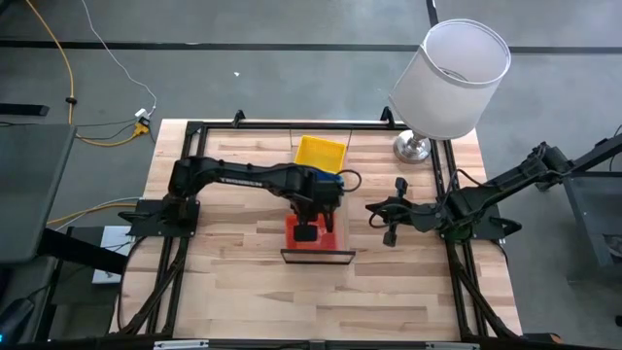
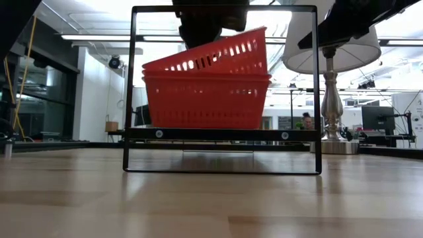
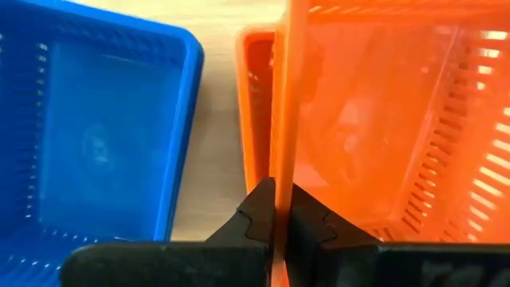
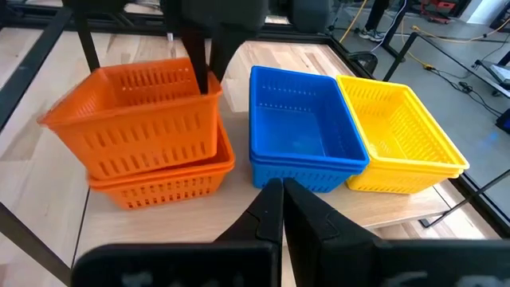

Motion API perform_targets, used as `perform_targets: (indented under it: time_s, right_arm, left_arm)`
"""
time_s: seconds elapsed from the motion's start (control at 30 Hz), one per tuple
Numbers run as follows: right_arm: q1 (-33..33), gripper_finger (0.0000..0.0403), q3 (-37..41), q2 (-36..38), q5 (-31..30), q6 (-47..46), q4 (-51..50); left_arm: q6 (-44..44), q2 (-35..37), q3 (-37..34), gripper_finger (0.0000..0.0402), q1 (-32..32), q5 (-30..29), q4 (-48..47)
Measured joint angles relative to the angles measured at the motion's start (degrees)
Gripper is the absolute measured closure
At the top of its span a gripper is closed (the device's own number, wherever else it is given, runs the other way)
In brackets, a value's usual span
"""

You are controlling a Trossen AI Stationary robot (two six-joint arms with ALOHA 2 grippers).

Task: Stack baskets on shelf by color
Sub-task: Stack the orange bin on top of the orange bin on the shelf, then return to Home Position

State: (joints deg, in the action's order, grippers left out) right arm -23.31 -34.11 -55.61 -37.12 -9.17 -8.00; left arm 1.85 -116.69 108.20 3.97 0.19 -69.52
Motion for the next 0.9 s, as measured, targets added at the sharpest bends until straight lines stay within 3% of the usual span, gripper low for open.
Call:
perform_targets:
  time_s: [0.2,0.5,0.63,0.77,0.9]
  right_arm:
    - [0.0,0.0403,0.0,0.0,0.0,-0.44,-0.23]
    - [0.0,0.0403,0.0,0.02,0.02,-1.36,-0.4]
    - [0.0,0.0403,0.0,0.02,0.15,-1.8,-0.4]
    - [0.04,0.0403,0.0,0.02,1.51,-3.87,-0.82]
    - [0.02,0.0403,0.22,0.04,3.23,-5.73,-3.1]
  left_arm:
    - [-1.53,-0.24,0.0,0.0385,0.0,-0.86,0.79]
    - [-1.76,-0.24,0.17,0.0286,-0.02,-3.08,0.01]
    - [-1.43,0.43,3.47,0.0254,0.21,-5.65,-3.18]
    - [2.02,1.89,7.5,0.025,0.7,-5.7,-8.38]
    - [2.87,8.15,5.7,0.0273,-0.09,-6.04,-3.76]
